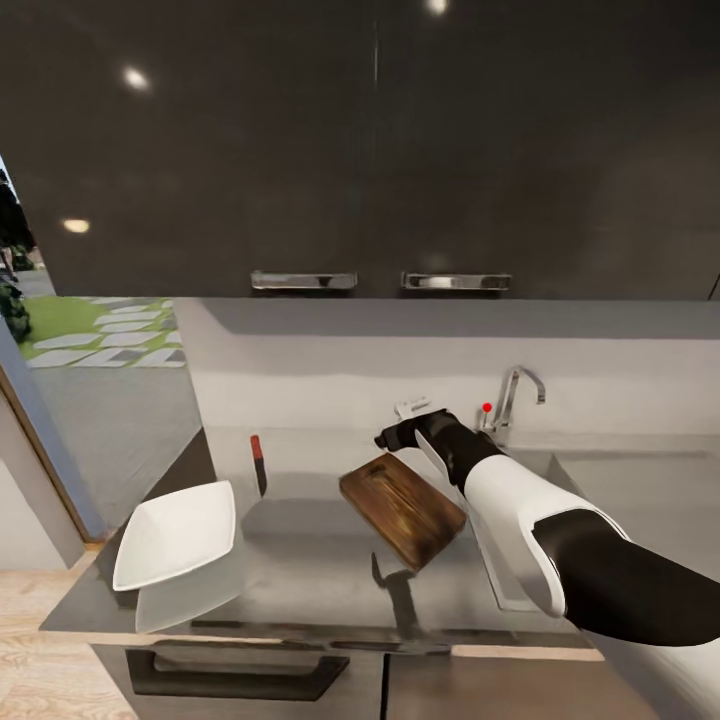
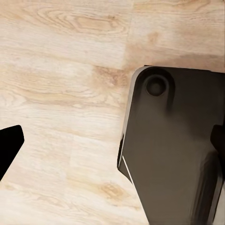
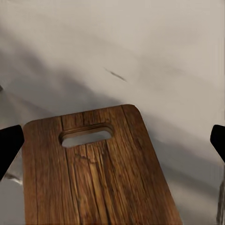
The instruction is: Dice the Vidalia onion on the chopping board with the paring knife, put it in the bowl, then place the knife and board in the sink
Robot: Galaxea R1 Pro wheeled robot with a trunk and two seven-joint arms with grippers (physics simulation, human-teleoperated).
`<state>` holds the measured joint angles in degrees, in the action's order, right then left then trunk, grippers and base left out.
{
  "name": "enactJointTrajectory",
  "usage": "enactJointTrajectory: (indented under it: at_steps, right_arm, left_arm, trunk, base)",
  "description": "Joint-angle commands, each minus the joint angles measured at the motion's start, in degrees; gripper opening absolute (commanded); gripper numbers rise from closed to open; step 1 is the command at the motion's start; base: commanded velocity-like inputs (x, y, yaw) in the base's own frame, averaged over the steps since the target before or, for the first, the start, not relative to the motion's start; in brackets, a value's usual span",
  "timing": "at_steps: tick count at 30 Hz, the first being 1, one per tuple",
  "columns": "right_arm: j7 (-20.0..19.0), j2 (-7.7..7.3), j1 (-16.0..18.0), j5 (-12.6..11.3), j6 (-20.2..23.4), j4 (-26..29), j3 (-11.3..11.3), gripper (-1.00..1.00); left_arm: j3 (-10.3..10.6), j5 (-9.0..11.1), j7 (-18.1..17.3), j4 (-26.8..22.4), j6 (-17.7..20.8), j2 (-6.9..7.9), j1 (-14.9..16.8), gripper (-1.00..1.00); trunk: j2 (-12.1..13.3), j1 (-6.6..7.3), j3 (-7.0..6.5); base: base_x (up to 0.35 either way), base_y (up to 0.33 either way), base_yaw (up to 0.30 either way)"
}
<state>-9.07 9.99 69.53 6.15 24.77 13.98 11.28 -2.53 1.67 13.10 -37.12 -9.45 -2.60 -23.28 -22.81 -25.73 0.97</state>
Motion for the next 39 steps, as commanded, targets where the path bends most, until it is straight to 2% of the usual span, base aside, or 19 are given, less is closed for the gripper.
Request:
enactJointTrajectory:
  at_steps: [1, 13, 39]
  right_arm:
    - [-0.3, 0.01, 0.0, 0.6, 0.3, 0.0, 0.0, 1.0]
    - [-0.4, 0.01, 0.0, 0.6, 0.3, -0.3, 0.0, 1.0]
    - [-0.4, 0.01, 0.0, 0.7, 0.3, -0.4, 0.0, 1.0]
  left_arm:
    - [-0.1, 0.2, 0.0, 0.0, -0.1, -0.04, 0.0, 1.0]
    - [-0.1, 0.2, 0.0, 0.3, -0.1, -0.11, 0.0, 1.0]
    - [-0.1, 0.2, 0.0, 0.8, -0.1, -0.13, 0.0, 1.0]
  trunk:
    - [-0.1, -0.05, 0.1]
    - [-0.1, -0.05, 0.27]
    - [-0.1, -0.05, 2.61]
  base:
    - [0.119, 0.083, 0.0]
    - [0.023, 0.016, 0.0]
    - [0.0, 0.0, 0.0]
